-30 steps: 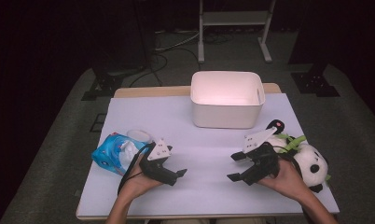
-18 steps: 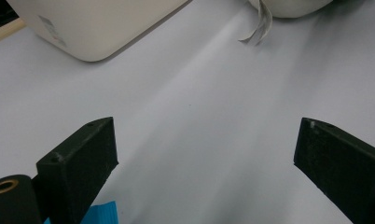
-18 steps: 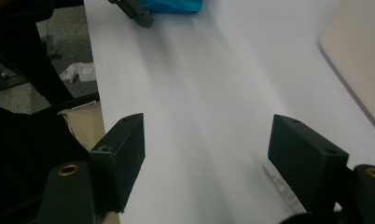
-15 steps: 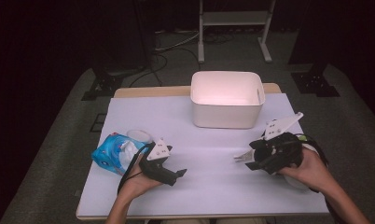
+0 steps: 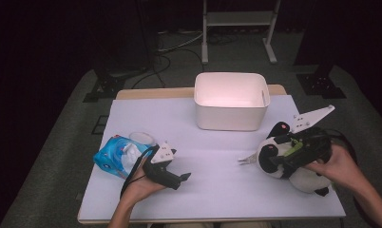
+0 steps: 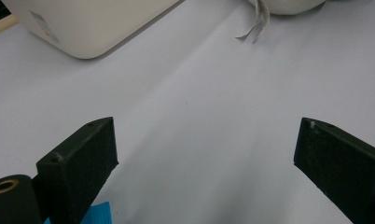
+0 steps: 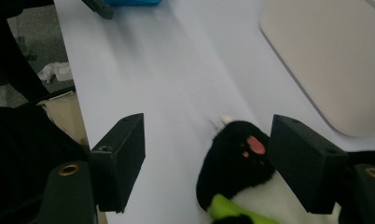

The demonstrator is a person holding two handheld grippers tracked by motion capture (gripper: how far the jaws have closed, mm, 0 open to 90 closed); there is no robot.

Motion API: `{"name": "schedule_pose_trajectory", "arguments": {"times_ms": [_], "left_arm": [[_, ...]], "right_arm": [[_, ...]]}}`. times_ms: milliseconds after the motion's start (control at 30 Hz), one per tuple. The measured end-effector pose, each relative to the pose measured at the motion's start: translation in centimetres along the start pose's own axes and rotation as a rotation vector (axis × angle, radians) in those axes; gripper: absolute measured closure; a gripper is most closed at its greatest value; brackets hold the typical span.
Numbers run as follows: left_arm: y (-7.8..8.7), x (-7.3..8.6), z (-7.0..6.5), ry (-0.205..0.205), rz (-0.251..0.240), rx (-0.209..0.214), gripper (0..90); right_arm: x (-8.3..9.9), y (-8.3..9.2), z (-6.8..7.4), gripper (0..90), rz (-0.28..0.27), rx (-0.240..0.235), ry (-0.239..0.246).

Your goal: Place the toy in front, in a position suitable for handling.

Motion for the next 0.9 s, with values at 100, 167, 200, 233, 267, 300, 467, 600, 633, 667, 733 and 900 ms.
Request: {"name": "schedule_pose_trajectory", "arguments": {"times_ms": [100,167,200,233,267,300,467,600,633,667,733,900], "left_arm": [[0.0,0.0,0.0,0.001,-0.001,0.001,5.1],[0.0,0.1,0.0,-0.001,0.006,0.001,5.1],[0.0,0.1,0.0,0.000,0.006,0.002,5.1],[0.0,0.1,0.1,0.000,0.007,0.002,5.1],[-0.1,0.1,0.1,0.002,0.008,0.002,5.1],[-0.1,0.1,0.1,0.002,0.009,0.002,5.1],[-0.3,0.2,0.1,0.003,0.017,0.005,5.1],[-0.5,0.2,-0.1,0.004,0.018,0.007,5.1],[-0.5,0.2,-0.1,0.005,0.019,0.007,5.1],[-0.5,0.2,-0.1,0.005,0.020,0.007,5.1],[-0.5,0.2,-0.1,0.006,0.020,0.006,5.1],[-0.3,0.2,0.0,0.009,0.018,0.003,5.1]], "right_arm": [[0.5,0.4,-0.8,26.4,0.004,0.014,-0.008],[1.3,0.7,-1.9,26.5,0.007,0.020,-0.027],[1.3,0.7,-1.9,26.5,0.007,0.020,-0.027],[1.6,0.7,-2.2,26.5,0.013,0.021,-0.032],[1.9,0.7,-2.5,26.5,0.017,0.025,-0.031],[2.2,0.7,-2.7,26.6,0.019,0.028,-0.035],[3.7,1.2,-4.5,26.5,0.030,0.057,-0.068],[4.7,1.4,-5.5,26.6,0.047,0.072,-0.092],[4.9,1.4,-5.7,26.6,0.049,0.074,-0.098],[5.1,1.4,-5.9,26.6,0.050,0.077,-0.101],[5.6,1.4,-6.3,26.5,0.048,0.083,-0.108],[6.3,1.3,-6.9,26.6,0.058,0.099,-0.126]]}}
Point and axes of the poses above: each handheld gripper's, and its own axes: y roughly backward along the jaws, x roughly out of its underside, z roughly to its left, the point moved 2 cm from there along -y, roughly forward along the jaws, and after that the axes turned 10 degrees about x, right-handed, at the moved point
